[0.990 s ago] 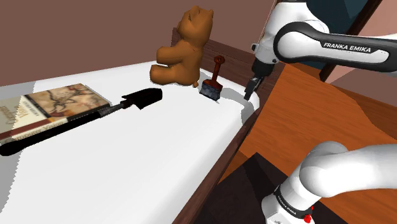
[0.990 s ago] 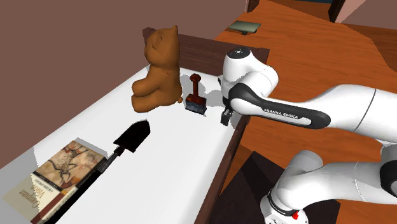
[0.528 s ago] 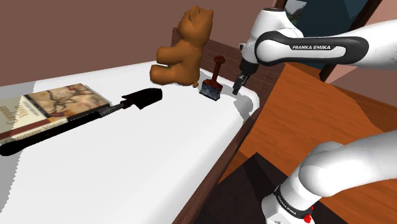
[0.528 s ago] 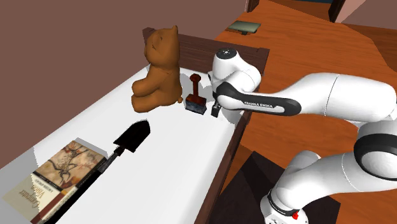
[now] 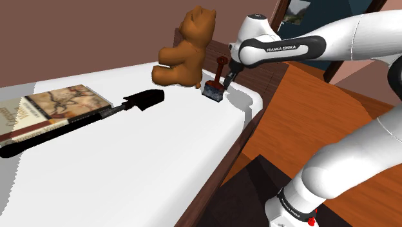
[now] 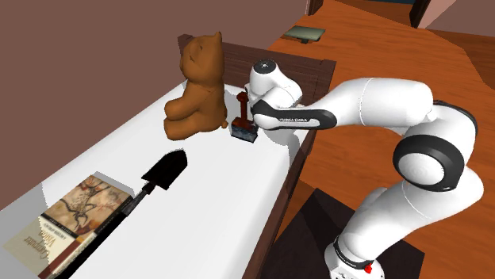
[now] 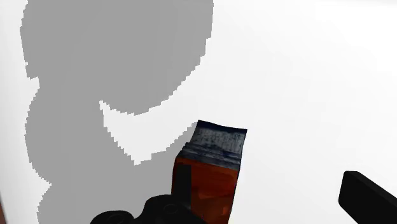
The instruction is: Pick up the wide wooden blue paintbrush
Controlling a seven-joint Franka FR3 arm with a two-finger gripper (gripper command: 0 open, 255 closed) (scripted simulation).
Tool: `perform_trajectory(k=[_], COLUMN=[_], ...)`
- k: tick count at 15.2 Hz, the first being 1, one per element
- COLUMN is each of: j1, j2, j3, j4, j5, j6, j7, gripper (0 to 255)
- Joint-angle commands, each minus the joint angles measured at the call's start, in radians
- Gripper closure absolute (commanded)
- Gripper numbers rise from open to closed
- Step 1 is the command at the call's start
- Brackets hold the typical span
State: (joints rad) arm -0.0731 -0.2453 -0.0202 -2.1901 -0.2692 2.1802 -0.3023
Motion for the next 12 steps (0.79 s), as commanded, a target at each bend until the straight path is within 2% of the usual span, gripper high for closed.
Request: perform_trajectory(k=[1,5,12], j1=[-0.006,-0.013,-0.017], j2=[0.068,0.19,0.217], j3=[-0.009,-0.018,-0.02], j4=[0.049,0.154,0.092], j5=[-0.012,-0.029,-0.051], j6=[0.044,0.103,0.191], j7=[-0.017,-0.042,-0.012], gripper=[0,0,0])
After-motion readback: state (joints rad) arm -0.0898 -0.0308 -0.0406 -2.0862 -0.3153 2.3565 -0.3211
